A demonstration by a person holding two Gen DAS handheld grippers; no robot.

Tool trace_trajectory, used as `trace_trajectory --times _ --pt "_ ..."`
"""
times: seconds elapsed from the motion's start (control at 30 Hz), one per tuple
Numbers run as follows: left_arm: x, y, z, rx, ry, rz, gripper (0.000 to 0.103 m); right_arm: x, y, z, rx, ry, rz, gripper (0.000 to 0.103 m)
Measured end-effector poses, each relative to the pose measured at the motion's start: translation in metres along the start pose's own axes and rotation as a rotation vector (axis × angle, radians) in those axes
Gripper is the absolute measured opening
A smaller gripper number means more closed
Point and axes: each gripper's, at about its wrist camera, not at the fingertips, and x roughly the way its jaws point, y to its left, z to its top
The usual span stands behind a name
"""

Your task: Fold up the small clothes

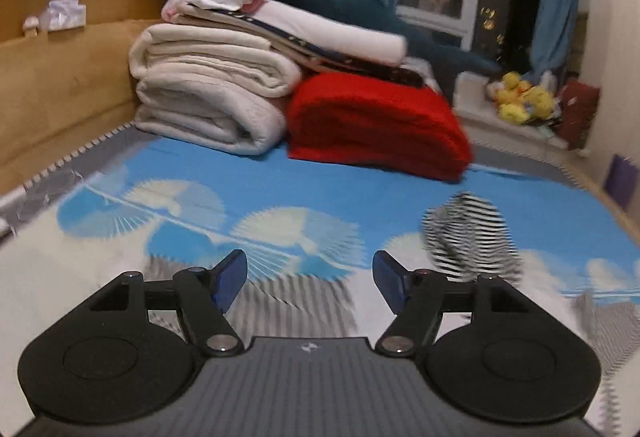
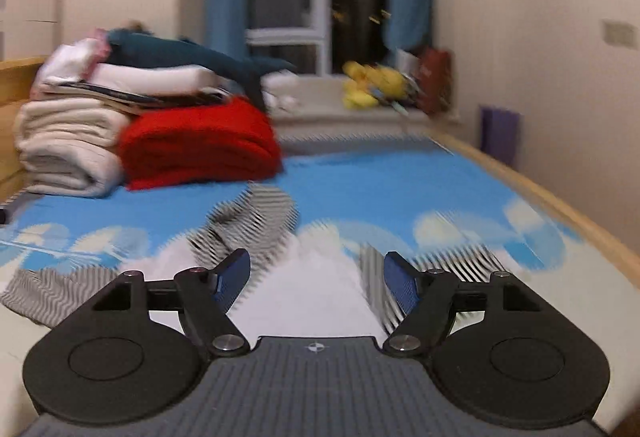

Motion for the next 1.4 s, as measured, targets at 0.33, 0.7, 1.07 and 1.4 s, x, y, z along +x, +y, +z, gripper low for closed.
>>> trace_trajectory --times 0.33,0.7,1.07,1.4 --pt "0.124 0.118 -0.033 -0.158 0.252 0.134 0.054 0.100 0.055 0.072 -0.034 0.031 0.178 0.078" --pt "0.186 0.243 -0.065 -0.483 0.409 0.218 0.043 0.163 0.067 0.039 0.138 0.152 0.251 0.049" --pt "0.215 0.248 -0.075 -0.517 0.441 0.261 0.000 0.193 0.045 0.035 0.187 0.233 0.222 0.035" --pt "0.102 0.002 0.015 -0.176 0.116 -0.213 0.000 0.192 0.005 0.023 0.281 0.300 0.119 0.009"
